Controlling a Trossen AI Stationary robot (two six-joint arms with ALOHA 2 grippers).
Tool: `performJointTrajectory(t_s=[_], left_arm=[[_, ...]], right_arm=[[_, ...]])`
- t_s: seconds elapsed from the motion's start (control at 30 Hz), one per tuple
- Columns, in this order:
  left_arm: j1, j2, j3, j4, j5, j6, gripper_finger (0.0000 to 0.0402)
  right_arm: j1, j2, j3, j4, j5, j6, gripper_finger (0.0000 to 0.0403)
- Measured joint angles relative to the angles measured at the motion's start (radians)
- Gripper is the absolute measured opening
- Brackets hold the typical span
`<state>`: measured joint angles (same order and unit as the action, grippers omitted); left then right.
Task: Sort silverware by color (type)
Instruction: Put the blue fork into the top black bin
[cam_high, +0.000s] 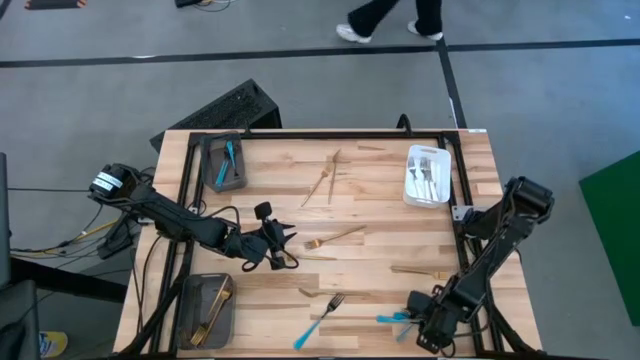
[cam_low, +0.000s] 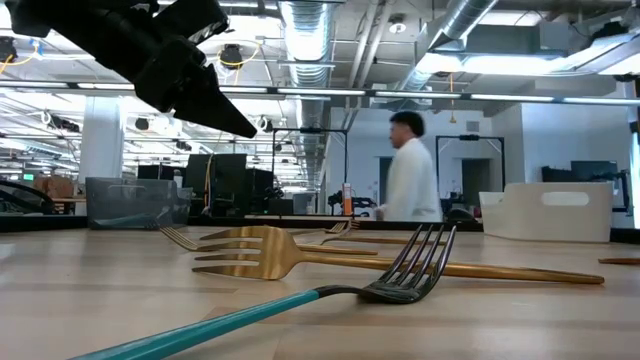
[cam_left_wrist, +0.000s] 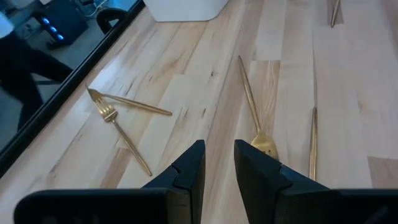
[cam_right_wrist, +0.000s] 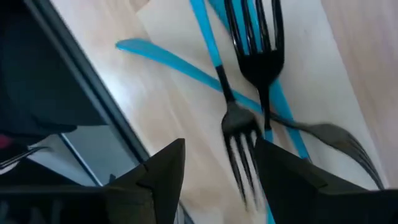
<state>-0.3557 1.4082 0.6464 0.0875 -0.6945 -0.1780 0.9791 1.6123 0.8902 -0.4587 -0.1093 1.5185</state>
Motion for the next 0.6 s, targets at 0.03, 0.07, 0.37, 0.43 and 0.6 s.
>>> performJointTrajectory(t_s=[0.03, 0.07, 0.37, 0.43, 0.6], left_arm=[[0.000, 0.000, 0.000, 0.000, 0.000, 0.000, 0.0075], [0.002, 0.000, 0.000, 0.000, 0.000, 0.000, 0.0075], [0.002, 0.000, 0.000, 0.000, -0.001, -0.001, 0.0075], [0.002, 0.000, 0.000, 0.000, -0.001, -0.001, 0.0075], [0.002, 0.000, 0.000, 0.000, -0.001, -0.002, 0.0075]], right_arm=[[0.000, 0.011, 0.000, 0.006, 0.000, 0.000, 0.0217], [0.000, 0.020, 0.000, 0.005, 0.000, -0.001, 0.0216], [-0.062, 0.055, 0.000, -0.041, 0.040, -0.137, 0.0193], [-0.092, 0.053, 0.000, -0.069, 0.056, -0.180, 0.0188], [-0.162, 0.041, 0.000, -0.151, 0.085, -0.292, 0.0176]])
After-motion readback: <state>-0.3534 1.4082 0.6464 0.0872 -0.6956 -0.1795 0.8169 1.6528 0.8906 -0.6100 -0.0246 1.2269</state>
